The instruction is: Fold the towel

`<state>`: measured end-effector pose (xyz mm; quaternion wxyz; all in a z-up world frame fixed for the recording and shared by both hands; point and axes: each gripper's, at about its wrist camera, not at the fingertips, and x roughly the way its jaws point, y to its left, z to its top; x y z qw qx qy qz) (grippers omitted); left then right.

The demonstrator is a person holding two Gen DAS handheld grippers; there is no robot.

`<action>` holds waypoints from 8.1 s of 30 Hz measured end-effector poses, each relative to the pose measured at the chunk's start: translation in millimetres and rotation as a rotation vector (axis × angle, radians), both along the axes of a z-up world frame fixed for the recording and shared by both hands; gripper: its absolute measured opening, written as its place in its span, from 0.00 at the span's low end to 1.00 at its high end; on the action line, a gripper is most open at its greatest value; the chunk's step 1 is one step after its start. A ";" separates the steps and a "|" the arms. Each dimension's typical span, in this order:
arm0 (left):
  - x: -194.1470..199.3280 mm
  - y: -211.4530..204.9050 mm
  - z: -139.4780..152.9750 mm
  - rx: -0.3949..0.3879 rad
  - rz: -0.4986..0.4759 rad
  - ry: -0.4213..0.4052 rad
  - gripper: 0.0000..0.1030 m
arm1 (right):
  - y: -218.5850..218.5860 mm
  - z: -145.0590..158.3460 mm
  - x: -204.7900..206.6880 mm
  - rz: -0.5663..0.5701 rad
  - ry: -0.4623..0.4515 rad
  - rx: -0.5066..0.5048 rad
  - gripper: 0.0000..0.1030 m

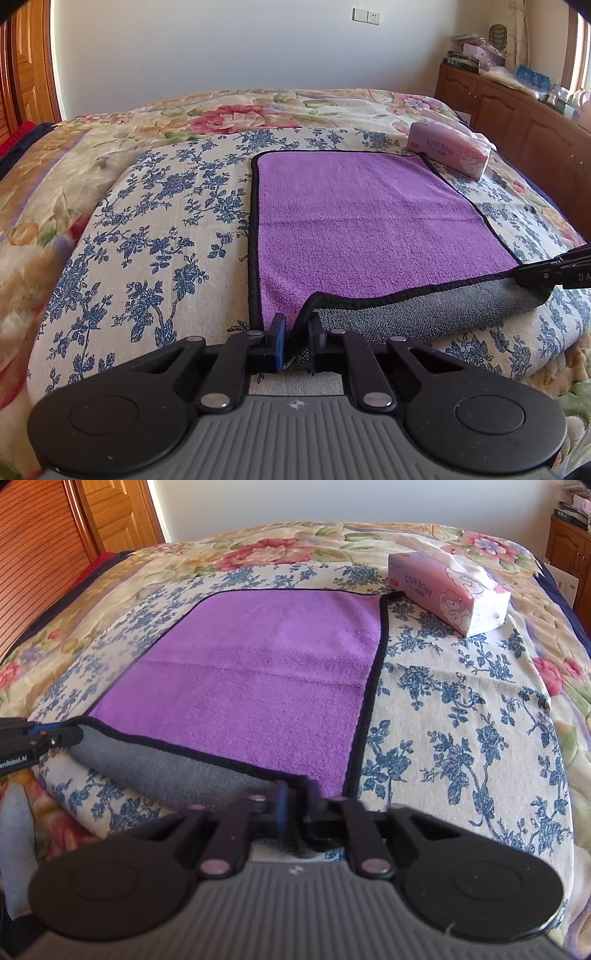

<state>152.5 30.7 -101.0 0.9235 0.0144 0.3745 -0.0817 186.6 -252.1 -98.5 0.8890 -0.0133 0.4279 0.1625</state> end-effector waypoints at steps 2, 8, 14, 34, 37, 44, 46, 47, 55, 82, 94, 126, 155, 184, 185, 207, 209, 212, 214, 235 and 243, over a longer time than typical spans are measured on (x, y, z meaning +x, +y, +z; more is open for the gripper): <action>-0.6 0.1 1.3 -0.004 0.001 -0.007 0.10 | -0.6 0.9 -0.6 0.000 -0.007 0.000 0.04; -1.3 1.3 5.9 -0.018 0.003 -0.030 0.07 | -0.3 6.3 -1.9 0.007 -0.037 0.007 0.04; -0.4 0.8 11.4 -0.029 -0.003 -0.061 0.06 | -2.4 13.3 -2.2 0.003 -0.076 0.025 0.04; 21.0 2.0 20.8 -0.056 -0.003 -0.108 0.06 | -3.3 27.5 10.6 0.023 -0.162 0.039 0.04; 23.7 1.3 22.7 -0.052 -0.005 -0.111 0.06 | -2.1 29.9 12.3 0.032 -0.174 0.036 0.04; 30.5 1.5 26.7 -0.053 -0.010 -0.121 0.06 | -1.9 34.7 16.9 0.045 -0.198 0.034 0.04; 32.5 1.1 28.2 -0.054 -0.012 -0.125 0.06 | -1.2 35.9 17.6 0.048 -0.206 0.032 0.04; 33.7 1.0 29.2 -0.055 -0.014 -0.128 0.06 | -0.7 36.5 18.0 0.050 -0.211 0.031 0.04; 42.8 -0.8 32.0 -0.050 -0.024 -0.141 0.06 | -0.3 39.4 22.6 0.062 -0.237 0.030 0.04; 77.7 -4.7 35.7 -0.042 -0.041 -0.154 0.06 | -2.1 39.6 50.4 0.082 -0.294 0.015 0.04; 93.4 -8.4 46.3 -0.031 -0.061 -0.176 0.06 | -0.2 46.7 64.4 0.089 -0.344 -0.002 0.04; 153.9 -16.6 62.4 -0.002 -0.077 -0.212 0.06 | -1.2 53.1 113.8 0.090 -0.429 -0.015 0.04; 229.8 -9.7 40.3 0.023 -0.017 -0.235 0.06 | -4.4 36.5 176.9 0.017 -0.518 0.039 0.04; 274.2 -16.6 -11.2 0.090 -0.008 -0.130 0.22 | -6.6 -14.0 213.1 0.008 -0.369 -0.058 0.05; 273.9 -16.6 -10.7 0.089 -0.009 -0.130 0.30 | -7.0 -13.8 213.4 0.005 -0.367 -0.056 0.05; 220.8 -22.8 48.1 0.067 0.027 -0.151 0.78 | -7.3 39.8 156.6 -0.027 -0.357 -0.011 0.47; 212.0 -24.2 55.1 0.068 0.026 -0.150 0.79 | -6.4 46.4 146.9 -0.027 -0.353 0.003 0.47; 198.1 -26.2 66.8 0.065 0.026 -0.150 0.80 | -3.0 55.1 132.2 -0.024 -0.349 0.014 0.47; 188.2 -28.1 76.5 0.069 0.020 -0.159 0.81 | -0.8 61.5 122.1 -0.019 -0.352 0.016 0.47; 87.6 -48.2 155.2 0.083 -0.009 -0.257 0.93 | 2.4 114.5 32.7 -0.036 -0.399 0.045 0.50; 54.3 -51.0 169.8 0.078 -0.004 -0.281 0.98 | -1.9 127.6 8.0 -0.051 -0.424 0.037 0.64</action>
